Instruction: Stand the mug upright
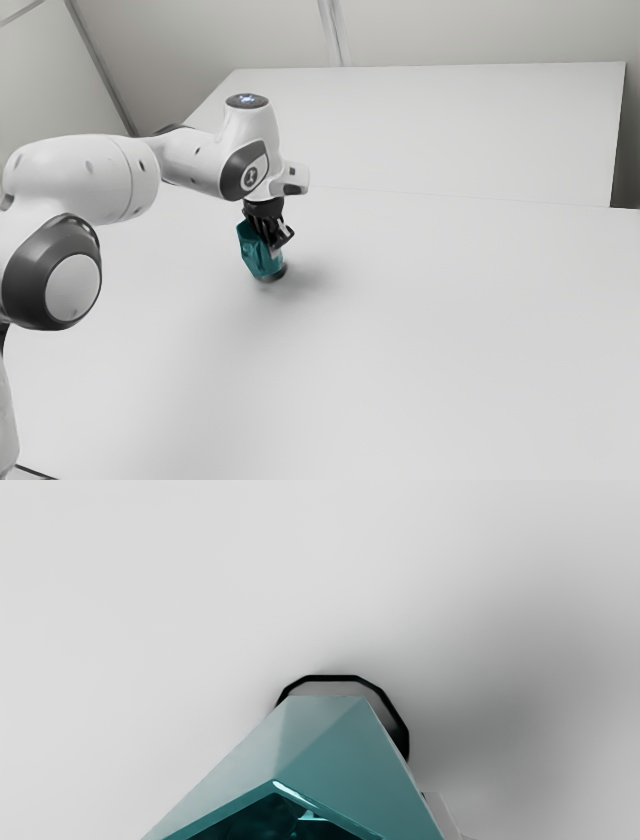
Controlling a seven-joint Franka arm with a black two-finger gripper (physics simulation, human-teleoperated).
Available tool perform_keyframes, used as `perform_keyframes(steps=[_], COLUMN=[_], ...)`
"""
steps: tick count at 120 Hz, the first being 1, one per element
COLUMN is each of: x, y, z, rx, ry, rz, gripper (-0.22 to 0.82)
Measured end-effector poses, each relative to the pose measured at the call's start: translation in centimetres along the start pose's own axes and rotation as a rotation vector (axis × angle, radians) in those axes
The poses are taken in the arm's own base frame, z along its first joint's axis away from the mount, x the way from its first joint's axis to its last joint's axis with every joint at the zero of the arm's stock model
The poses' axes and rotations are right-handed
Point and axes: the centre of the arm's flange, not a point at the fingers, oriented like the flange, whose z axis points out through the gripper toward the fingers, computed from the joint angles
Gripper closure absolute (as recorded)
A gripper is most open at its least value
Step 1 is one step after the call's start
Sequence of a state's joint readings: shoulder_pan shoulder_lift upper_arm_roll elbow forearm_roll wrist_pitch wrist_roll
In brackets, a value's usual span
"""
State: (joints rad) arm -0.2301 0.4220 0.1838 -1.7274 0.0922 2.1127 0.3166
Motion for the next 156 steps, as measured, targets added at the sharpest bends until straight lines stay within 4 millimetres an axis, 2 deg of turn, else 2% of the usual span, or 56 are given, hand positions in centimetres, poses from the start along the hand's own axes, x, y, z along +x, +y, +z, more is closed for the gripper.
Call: perform_keyframes(steps=[39,60,74,92,112,123,144,156], x=[0.1,0.0,-0.2,-0.3,-1.5,-3.0,-6.3,-7.6], y=[0.1,-0.1,-0.2,0.1,0.3,0.1,-1.9,-2.3], z=[0.8,0.6,-0.6,-3.8,-9.2,-13.2,-17.7,-21.6], rx=[-0.007,-0.02,-0.02,-0.013,-0.008,-0.001,-0.005,0.003], ry=[-0.005,0.001,0.017,0.062,0.127,0.161,0.155,0.157], rz=[0.011,0.009,0.016,0.028,0.026,0.015,-0.036,-0.051], gripper=[0.78,0.4,0.23,0.11,0.05,0.03,0.01,0.01])
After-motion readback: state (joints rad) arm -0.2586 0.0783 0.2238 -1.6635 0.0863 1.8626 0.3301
